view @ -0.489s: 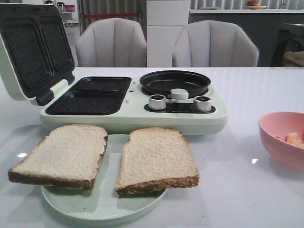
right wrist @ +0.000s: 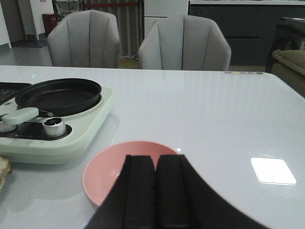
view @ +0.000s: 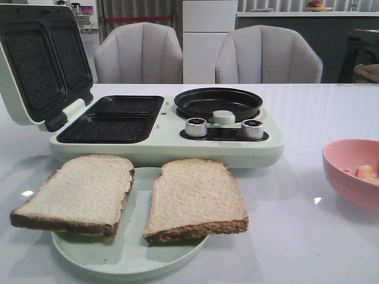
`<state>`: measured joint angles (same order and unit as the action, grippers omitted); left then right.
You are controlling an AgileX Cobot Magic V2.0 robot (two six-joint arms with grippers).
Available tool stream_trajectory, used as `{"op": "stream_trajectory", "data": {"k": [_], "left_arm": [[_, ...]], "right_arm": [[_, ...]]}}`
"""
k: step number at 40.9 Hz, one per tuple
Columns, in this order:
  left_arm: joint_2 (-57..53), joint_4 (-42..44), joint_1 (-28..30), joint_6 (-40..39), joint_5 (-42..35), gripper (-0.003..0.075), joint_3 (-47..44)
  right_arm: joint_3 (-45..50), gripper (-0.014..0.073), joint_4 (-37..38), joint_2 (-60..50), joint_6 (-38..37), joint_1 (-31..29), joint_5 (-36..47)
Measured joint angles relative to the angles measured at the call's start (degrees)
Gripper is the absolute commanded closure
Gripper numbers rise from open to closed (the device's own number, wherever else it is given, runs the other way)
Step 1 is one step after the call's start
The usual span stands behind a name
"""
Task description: Make breakfast with bread and shrimp
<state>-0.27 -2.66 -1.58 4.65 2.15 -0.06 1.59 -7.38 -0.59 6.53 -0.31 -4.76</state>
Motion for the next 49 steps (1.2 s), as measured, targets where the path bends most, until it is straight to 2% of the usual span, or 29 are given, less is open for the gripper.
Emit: {"op": "stream_trajectory", "data": {"k": [14, 21, 26, 36, 43, 49], "left_arm": [[0.0, 0.0, 0.0, 0.0, -0.3, 0.0619, 0.0], [0.0, 0.0, 0.0, 0.0, -3.6, 0.0619, 0.1], [0.0, 0.0, 0.0, 0.0, -3.7, 0.0619, 1.9], [0.7, 0.0, 0.0, 0.0, 3.4, 0.0619, 17.2], [6.6, -0.1, 0.0, 0.0, 10.8, 0.0619, 28.6], [12.5, -3.9, 0.0, 0.0, 16.5, 0.0619, 33.6]], "right_arm": [[0.0, 0.0548, 0.0, 0.0, 0.0, 0.0, 0.2], [-0.1, 0.0548, -0.9, 0.0, 0.0, 0.0, 3.2], [-3.4, 0.0548, -1.4, 0.0, 0.0, 0.0, 2.2], [-17.2, 0.0548, -1.5, 2.1, 0.0, 0.0, -4.6], [-27.5, 0.0548, -1.3, 11.4, 0.0, 0.0, -13.5], [-32.6, 0.0548, -1.3, 19.2, 0.0, 0.0, -20.0]]}}
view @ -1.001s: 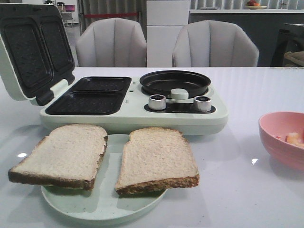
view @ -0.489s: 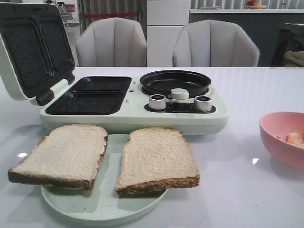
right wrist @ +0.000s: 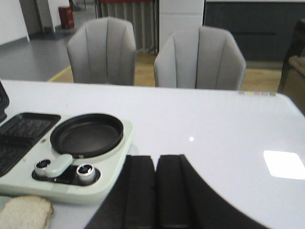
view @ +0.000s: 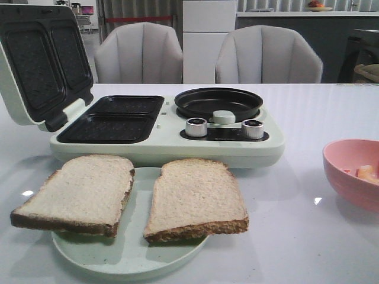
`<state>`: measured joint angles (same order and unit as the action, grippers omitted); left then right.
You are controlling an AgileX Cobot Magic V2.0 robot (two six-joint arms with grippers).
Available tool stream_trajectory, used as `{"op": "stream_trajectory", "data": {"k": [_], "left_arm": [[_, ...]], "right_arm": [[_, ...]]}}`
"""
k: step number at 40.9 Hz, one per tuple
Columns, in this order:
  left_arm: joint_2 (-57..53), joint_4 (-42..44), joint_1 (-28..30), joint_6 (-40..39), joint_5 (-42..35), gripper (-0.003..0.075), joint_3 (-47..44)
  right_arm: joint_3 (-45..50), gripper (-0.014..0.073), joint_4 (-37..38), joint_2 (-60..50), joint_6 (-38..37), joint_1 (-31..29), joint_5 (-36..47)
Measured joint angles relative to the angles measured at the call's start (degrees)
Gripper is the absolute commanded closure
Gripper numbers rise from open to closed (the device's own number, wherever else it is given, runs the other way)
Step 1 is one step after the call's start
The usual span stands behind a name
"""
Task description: Make breakfast with bread and shrimp
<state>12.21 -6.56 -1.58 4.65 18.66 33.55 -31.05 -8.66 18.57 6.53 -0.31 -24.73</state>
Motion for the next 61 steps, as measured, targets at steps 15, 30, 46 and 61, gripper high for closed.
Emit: {"op": "stream_trajectory", "data": {"k": [15, 30, 46, 61], "left_arm": [[8.3, -1.3, 0.0, 0.0, 8.8, 0.0619, -1.8], [13.7, -1.1, 0.0, 0.0, 9.7, 0.0213, -3.7], [20.6, -0.7, -3.0, 2.7, 9.6, 0.016, -3.7], [30.8, 5.1, -24.3, 17.0, 9.9, 0.016, -3.7]], "right_arm": [[-0.4, 0.0548, 0.1, 13.0, 0.0, 0.0, -7.2], [-0.4, 0.0156, 0.1, 18.0, 0.0, 0.0, -8.2], [-0.4, 0.0076, 0.2, 18.1, 0.0, 0.0, -8.2], [-0.4, 0.0076, 0.2, 18.1, 0.0, 0.0, -8.2]]}}
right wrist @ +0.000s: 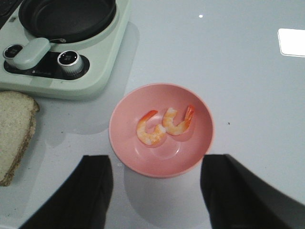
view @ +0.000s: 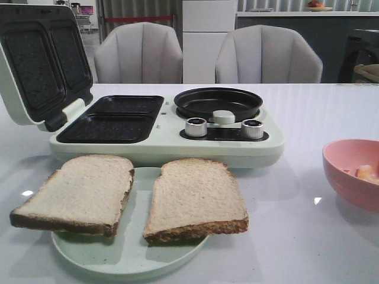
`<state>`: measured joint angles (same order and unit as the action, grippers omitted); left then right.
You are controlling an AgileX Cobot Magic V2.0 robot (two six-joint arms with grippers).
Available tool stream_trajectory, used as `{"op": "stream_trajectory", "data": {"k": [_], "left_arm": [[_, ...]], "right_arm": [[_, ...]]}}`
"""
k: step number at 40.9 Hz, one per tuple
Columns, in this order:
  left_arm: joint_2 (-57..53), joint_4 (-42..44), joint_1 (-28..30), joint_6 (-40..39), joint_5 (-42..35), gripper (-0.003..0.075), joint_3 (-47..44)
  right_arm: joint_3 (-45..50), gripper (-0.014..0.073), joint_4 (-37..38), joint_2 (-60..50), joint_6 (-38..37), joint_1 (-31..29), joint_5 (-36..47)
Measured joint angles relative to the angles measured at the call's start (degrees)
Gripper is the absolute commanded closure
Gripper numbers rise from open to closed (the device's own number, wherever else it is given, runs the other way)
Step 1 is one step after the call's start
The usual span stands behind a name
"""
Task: Make breakfast with bread and shrimp
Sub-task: 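Lower the left gripper onto the bread slice nearest the sandwich maker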
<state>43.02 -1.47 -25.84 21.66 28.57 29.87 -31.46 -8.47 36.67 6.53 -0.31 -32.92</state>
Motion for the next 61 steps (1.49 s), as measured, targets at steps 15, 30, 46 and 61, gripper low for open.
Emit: {"op": "stream_trajectory", "data": {"k": [15, 30, 46, 61], "left_arm": [[10.8, 31.3, -22.1, -13.9, -0.3, 0.016, -6.2], [28.7, 75.5, -32.3, -54.2, 4.5, 0.016, -6.2], [41.2, 91.7, -32.3, -67.9, 8.7, 0.016, -6.1], [47.9, 99.9, -32.3, -75.3, 12.7, 0.0244, -5.7]], "right_arm": [[0.0, 0.0076, 0.0, 0.0, 0.0, 0.0, 0.0], [0.0, 0.0076, 0.0, 0.0, 0.0, 0.0, 0.0], [0.0, 0.0076, 0.0, 0.0, 0.0, 0.0, 0.0], [0.0, 0.0076, 0.0, 0.0, 0.0, 0.0, 0.0]]}}
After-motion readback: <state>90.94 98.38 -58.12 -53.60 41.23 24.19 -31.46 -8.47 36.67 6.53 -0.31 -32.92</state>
